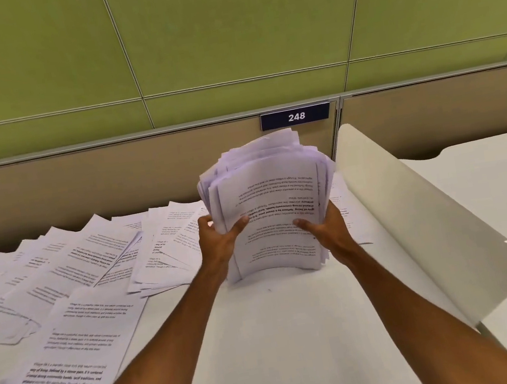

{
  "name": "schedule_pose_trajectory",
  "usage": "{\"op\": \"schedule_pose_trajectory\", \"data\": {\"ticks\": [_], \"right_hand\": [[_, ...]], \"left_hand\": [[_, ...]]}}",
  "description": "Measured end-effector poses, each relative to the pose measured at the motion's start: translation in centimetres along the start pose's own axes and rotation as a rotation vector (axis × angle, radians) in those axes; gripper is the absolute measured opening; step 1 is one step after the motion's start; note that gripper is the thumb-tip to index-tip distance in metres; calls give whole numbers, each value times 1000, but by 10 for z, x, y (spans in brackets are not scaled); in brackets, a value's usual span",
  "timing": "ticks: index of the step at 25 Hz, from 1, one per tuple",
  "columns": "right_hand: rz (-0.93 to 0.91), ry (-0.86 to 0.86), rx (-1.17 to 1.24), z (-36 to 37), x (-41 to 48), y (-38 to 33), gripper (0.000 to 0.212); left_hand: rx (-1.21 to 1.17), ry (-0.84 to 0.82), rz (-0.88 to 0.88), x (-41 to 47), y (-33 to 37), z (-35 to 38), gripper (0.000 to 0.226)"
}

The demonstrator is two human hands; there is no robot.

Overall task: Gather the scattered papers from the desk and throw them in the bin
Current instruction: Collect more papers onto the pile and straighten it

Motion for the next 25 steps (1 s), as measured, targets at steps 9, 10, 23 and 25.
{"op": "schedule_pose_trajectory", "data": {"ticks": [9,10,23,25], "right_hand": [[108,-147,55,5,3,29,58],[155,-203,40,12,2,39,63],[561,245,-918,-72,42,116,70],[631,208,-945,-65,46,127,69]], "left_hand": [[311,-156,93,12,-27,-1,61],[263,-205,22,11,-42,0,59],[-53,-221,-399,58,-130,-82,62],[-34,-261,-389,69,-125,-76,58]]}}
Point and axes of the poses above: each hand's wrist, its own x-axis towards the middle knuckle, its own z-axis out of the palm, y = z × x, the point moved 6 cm from there along x, towards the middle knuckle, and after that the axes turned 6 degrees about x, right-handed, at the moved point
